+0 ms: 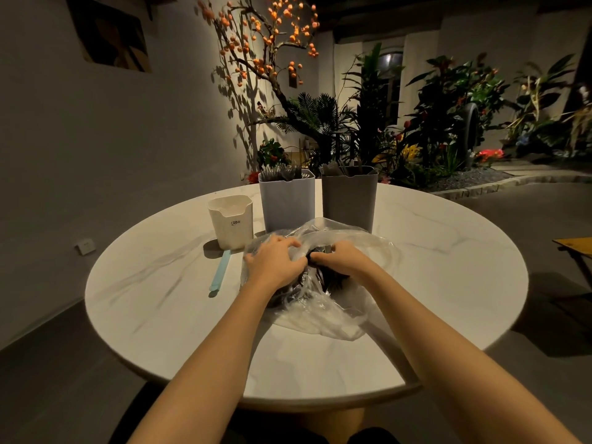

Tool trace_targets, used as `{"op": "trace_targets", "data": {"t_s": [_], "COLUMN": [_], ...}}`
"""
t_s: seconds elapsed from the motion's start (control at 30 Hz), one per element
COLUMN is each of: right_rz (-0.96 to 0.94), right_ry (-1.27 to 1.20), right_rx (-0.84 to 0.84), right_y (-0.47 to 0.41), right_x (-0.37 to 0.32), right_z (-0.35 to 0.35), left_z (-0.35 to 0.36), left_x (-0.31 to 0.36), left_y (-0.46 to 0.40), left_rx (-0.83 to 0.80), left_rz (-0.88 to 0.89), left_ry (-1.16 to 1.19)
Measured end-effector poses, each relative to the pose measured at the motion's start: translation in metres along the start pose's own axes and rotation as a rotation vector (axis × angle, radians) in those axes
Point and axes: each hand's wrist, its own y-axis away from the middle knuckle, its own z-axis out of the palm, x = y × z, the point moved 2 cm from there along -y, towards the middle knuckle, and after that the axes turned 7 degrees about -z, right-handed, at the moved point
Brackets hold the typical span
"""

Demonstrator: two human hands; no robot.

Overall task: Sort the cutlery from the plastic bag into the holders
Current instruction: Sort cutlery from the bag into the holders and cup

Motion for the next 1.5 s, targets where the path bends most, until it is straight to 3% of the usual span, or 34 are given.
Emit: {"op": "trace_targets", "data": {"t_s": [0.3,0.53,0.83,1.17,1.27,1.4,1.5], "right_rz": [0.108,0.113,0.149,0.228,0.218,0.225,0.188], "right_ry": [0.089,0.077,0.17,-0.016,0.007,-0.05,-0.02], "right_rx": [-0.099,-0.121,-0.174,-0.223,-0.195,-0.197,-0.178], "right_y": [-0.003,-0.002,-0.009,-0.003,-0.002,0.002,0.003], "right_x": [-0.005,-0.004,-0.009,-0.004,-0.005,-0.005,-0.004], "right_z": [-0.01,-0.013,-0.013,-0.019,-0.023,-0.026,-0.026], "left_z": [-0.001,0.0,0.009,0.01,0.011,0.003,0.003], "left_x": [0.006,0.01,0.009,0.009,0.009,0.016,0.018], "left_y": [0.008,0.01,0.007,0.004,0.002,0.006,0.011], "left_rx": [-0.14,-0.109,-0.088,-0.128,-0.059,0.134,0.112], "left_rz": [0.06,0.114,0.129,0.136,0.174,0.367,0.447], "left_ry": [0.189,0.255,0.071,0.097,0.122,0.101,0.108]}}
